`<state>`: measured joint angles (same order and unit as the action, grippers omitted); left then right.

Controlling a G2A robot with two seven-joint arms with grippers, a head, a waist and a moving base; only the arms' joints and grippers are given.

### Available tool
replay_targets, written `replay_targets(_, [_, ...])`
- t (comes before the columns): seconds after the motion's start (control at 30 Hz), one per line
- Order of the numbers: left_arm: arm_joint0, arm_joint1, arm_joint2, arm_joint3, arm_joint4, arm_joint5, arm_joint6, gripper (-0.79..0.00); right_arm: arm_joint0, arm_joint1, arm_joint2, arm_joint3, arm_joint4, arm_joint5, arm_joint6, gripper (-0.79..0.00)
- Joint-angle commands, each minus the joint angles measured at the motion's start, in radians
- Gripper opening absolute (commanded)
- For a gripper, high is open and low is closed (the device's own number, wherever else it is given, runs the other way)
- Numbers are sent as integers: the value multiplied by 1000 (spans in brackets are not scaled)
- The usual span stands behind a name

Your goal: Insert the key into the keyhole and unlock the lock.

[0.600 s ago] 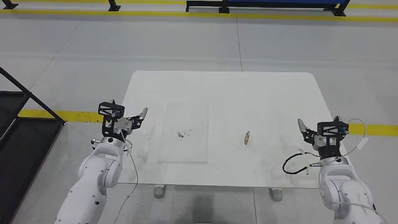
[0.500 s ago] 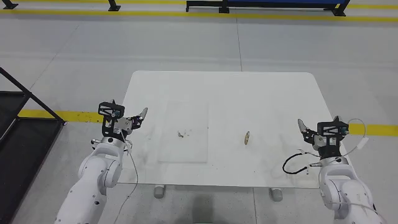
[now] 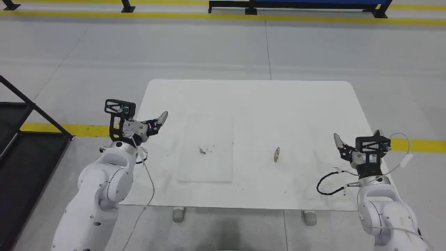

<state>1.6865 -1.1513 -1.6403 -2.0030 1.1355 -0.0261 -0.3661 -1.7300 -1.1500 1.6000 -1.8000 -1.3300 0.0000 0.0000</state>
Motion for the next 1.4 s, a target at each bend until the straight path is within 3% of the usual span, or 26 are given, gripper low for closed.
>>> replay_targets(0.0, [-16, 1, 10, -34, -8, -8, -89, 0, 0, 0, 0, 0, 0, 0, 0, 0])
replay_targets(0.27, [-134, -1, 91, -101, -157, -11, -401, 0, 0, 0, 0, 0, 0, 0, 0, 0])
replay_targets(0.43, [-240, -7, 160, -74, -318, 87, -646, 0, 0, 0, 0, 0, 0, 0, 0, 0])
replay_targets(0.73, [-434, -12, 288, 54, -376, 275, -976, 0, 0, 0, 0, 0, 0, 0, 0, 0])
replay_targets(1.0, [-541, -25, 403, 230, -340, 417, -1059, 0, 0, 0, 0, 0, 0, 0, 0, 0])
replay_targets(1.37, [-590, -33, 456, 405, -408, 381, -1022, 0, 0, 0, 0, 0, 0, 0, 0, 0])
